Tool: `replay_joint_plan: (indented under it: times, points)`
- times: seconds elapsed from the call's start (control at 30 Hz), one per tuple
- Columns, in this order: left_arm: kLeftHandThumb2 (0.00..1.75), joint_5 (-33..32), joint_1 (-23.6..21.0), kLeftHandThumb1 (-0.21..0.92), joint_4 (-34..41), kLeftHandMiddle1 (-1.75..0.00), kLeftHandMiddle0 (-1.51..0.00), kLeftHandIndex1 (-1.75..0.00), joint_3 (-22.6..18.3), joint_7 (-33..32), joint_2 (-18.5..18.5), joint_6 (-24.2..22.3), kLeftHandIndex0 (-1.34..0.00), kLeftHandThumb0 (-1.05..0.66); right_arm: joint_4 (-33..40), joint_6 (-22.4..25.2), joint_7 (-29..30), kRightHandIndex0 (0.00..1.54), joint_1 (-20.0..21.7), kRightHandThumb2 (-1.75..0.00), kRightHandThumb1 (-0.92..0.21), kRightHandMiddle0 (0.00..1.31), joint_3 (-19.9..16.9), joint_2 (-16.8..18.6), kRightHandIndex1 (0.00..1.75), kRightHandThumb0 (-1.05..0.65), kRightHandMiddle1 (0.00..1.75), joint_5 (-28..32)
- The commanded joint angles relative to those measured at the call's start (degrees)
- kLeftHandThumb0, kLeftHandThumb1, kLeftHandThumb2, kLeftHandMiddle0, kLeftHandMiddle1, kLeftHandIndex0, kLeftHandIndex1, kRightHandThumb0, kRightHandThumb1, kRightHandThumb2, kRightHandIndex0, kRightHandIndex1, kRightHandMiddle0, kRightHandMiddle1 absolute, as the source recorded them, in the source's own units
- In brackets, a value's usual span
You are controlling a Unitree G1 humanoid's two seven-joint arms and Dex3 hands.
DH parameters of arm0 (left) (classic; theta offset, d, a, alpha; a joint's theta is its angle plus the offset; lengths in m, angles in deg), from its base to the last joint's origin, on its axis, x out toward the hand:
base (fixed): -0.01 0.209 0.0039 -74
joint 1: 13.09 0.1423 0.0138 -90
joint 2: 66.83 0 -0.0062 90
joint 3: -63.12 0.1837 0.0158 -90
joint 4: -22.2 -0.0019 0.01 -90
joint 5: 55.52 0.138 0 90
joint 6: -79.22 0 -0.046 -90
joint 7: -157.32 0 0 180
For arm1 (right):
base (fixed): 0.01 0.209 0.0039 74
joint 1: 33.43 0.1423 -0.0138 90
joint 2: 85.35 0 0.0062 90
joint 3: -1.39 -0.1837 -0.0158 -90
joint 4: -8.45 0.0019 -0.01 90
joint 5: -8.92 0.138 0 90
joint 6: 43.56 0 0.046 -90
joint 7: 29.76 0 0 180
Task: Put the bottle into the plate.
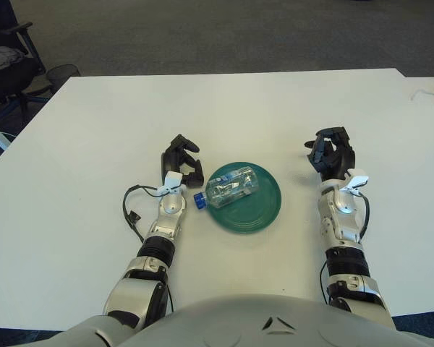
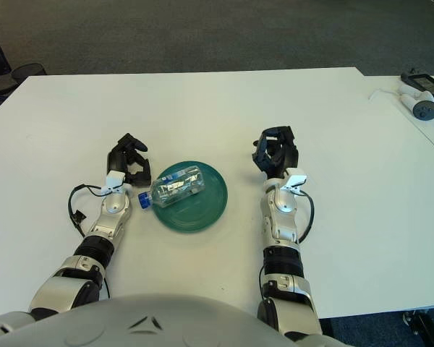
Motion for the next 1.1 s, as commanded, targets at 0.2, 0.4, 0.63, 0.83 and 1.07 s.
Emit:
replay_joint_plan:
  times: [0.2, 0.4, 0.63, 0.83, 1.07]
  points:
    - [1.75, -0.72, 3.73, -0.07, -1.20, -1.75, -0.88, -1.71, -0.15, 1.55, 0.37, -1.36, -0.71, 0.00, -0.54, 5.61, -2.61, 0.44, -3.72, -1.01, -0.56, 0.26, 5.05, -1.83, 1.65, -0.01, 1.75, -4.92]
    - [1.75, -0.54, 3.92, -0.07, -0.78, -1.75, -0.88, -1.71, -0.21, 1.46, 0.61, -1.64, -0.71, 0.00, 0.12, 6.74, -5.09, 0.50, -5.03, -1.05, -0.52, 0.26, 7.36, -3.00, 1.64, -0.01, 1.75, -6.23]
    - [1.75, -0.39, 4.20, -0.07, -0.39, -1.75, -0.88, -1.71, -0.23, 1.36, 0.71, -1.69, -0.71, 0.00, -0.79, 7.62, -5.82, 0.53, -5.81, -1.19, -0.43, 0.30, 9.35, -4.50, 1.72, -0.01, 1.75, -9.09]
    - [1.75, -0.57, 4.34, -0.07, -0.23, -1.75, -0.88, -1.73, -0.30, 1.56, 0.85, -1.87, -0.70, 0.00, -3.46, 7.28, -6.13, 0.58, -5.95, -1.25, -0.36, 0.40, 11.10, -5.89, 1.74, -0.01, 1.65, -11.55]
    - [1.75, -0.26, 4.39, -0.07, -0.10, -1.75, -0.88, -1.71, -0.25, 1.31, 0.83, -2.15, -0.71, 0.00, -6.73, 5.20, -5.97, 0.64, -5.64, -1.29, -0.30, 0.51, 12.18, -6.85, 1.75, -0.01, 1.54, -12.98]
